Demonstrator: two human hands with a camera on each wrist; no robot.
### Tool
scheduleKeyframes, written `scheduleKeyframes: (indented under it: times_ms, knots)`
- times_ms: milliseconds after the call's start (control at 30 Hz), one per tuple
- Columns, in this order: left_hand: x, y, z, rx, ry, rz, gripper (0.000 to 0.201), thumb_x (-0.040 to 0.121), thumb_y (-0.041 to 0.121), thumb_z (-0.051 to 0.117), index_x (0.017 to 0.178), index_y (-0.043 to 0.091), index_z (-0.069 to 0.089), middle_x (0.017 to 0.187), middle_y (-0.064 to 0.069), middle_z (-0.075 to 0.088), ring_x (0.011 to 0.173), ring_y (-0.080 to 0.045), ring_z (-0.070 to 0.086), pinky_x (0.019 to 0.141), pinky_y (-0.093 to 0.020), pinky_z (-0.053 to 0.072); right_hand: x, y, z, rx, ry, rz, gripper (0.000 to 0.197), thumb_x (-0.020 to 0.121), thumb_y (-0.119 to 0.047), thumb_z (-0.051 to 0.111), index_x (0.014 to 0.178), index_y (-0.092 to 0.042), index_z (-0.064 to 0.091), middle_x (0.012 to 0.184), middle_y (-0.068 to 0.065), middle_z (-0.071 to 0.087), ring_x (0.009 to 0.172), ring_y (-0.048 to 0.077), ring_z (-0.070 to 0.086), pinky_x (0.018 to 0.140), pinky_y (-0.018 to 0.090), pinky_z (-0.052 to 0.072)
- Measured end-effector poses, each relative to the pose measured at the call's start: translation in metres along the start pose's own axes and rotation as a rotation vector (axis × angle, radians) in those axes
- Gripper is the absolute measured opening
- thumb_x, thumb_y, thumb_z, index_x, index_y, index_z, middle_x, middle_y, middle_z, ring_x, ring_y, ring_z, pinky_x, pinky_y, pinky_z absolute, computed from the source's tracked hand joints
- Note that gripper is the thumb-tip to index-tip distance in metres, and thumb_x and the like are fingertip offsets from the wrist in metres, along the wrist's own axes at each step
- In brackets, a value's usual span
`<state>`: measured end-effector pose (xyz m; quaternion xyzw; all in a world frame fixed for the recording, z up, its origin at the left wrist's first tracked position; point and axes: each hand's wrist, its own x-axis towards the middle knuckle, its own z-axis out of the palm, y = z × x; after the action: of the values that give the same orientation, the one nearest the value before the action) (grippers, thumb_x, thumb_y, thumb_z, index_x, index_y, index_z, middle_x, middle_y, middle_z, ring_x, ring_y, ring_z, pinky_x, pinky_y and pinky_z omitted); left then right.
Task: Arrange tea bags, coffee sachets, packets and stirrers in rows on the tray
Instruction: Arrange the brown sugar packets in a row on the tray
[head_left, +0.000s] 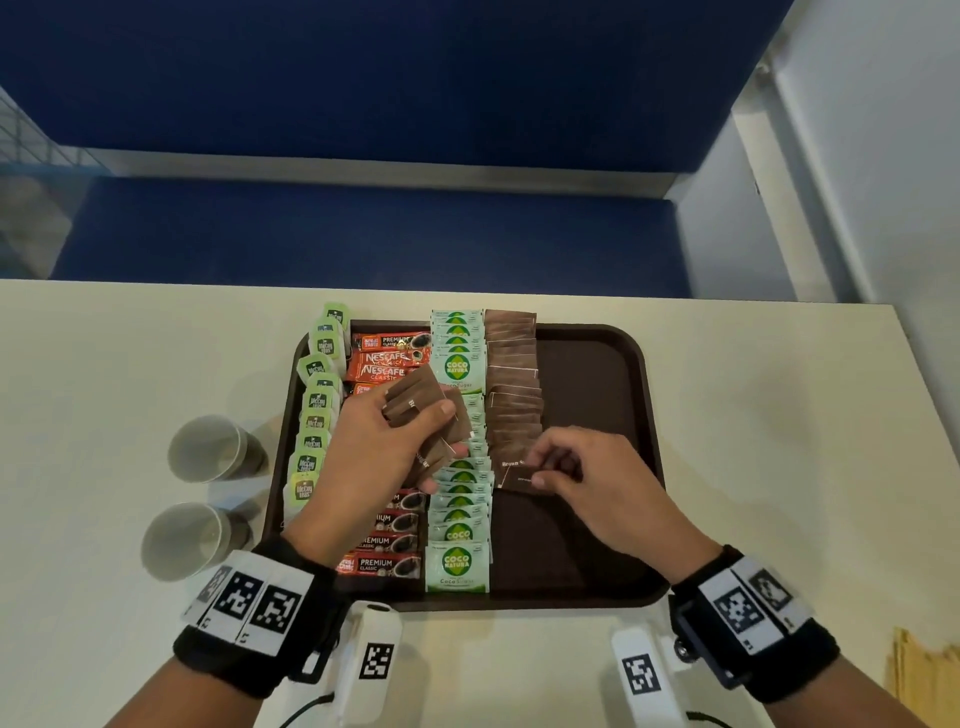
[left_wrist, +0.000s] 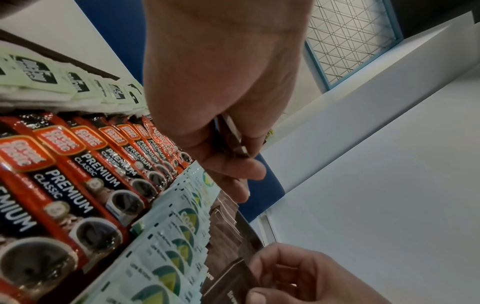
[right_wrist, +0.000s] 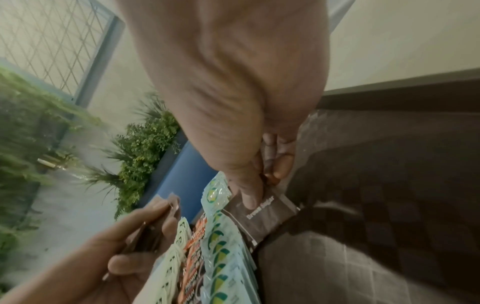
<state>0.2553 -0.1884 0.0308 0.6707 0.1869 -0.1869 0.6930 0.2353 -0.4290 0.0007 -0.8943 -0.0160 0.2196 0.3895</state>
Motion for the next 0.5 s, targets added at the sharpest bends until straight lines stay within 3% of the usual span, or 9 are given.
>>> scheduleKeyframes:
  times_ms: [133, 233, 333, 500]
  knots:
    - [-0.002, 0.0, 0.002, 0.003, -0.015, -0.005, 0.017, 0.103, 0.012, 0.072, 0.119, 0.013, 0.075, 0.095, -0.01, 0.084, 0.083, -0.028, 0.084, 0.041, -0.026, 0.056, 0.008, 0.004, 0.015, -0.149, 0.041, -0.059, 0.014, 0.095, -0.018, 0.08, 0.1, -0.029, 0.072, 0.101, -0.016, 0.054, 0.092, -0.001, 0.054, 0.079, 0.014, 0.043]
    - [-0.002, -0.002, 0.001, 0.015, -0.021, 0.0, 0.016, 0.103, 0.014, 0.072, 0.118, 0.013, 0.075, 0.095, -0.011, 0.084, 0.084, -0.028, 0.084, 0.042, -0.026, 0.056, 0.011, 0.005, 0.024, -0.21, 0.087, -0.07, 0.015, 0.097, -0.023, 0.077, 0.107, -0.029, 0.068, 0.108, -0.012, 0.049, 0.101, 0.006, 0.053, 0.086, 0.03, 0.054]
    - [-0.001, -0.003, 0.0, 0.009, -0.028, 0.002, 0.016, 0.103, 0.014, 0.071, 0.119, 0.013, 0.075, 0.095, -0.012, 0.084, 0.084, -0.027, 0.084, 0.042, -0.026, 0.056, 0.011, 0.004, 0.028, -0.235, 0.124, -0.078, 0.018, 0.097, -0.026, 0.075, 0.11, -0.031, 0.063, 0.11, -0.011, 0.047, 0.103, 0.01, 0.054, 0.084, 0.037, 0.058]
    - [0.0, -0.002, 0.0, 0.002, -0.02, 0.0, 0.016, 0.103, 0.013, 0.072, 0.119, 0.013, 0.075, 0.092, -0.011, 0.084, 0.08, -0.025, 0.083, 0.042, -0.027, 0.055, 0.01, 0.004, 0.029, -0.232, 0.144, -0.088, 0.019, 0.098, -0.028, 0.073, 0.109, -0.033, 0.058, 0.108, -0.012, 0.045, 0.099, 0.009, 0.053, 0.08, 0.038, 0.058]
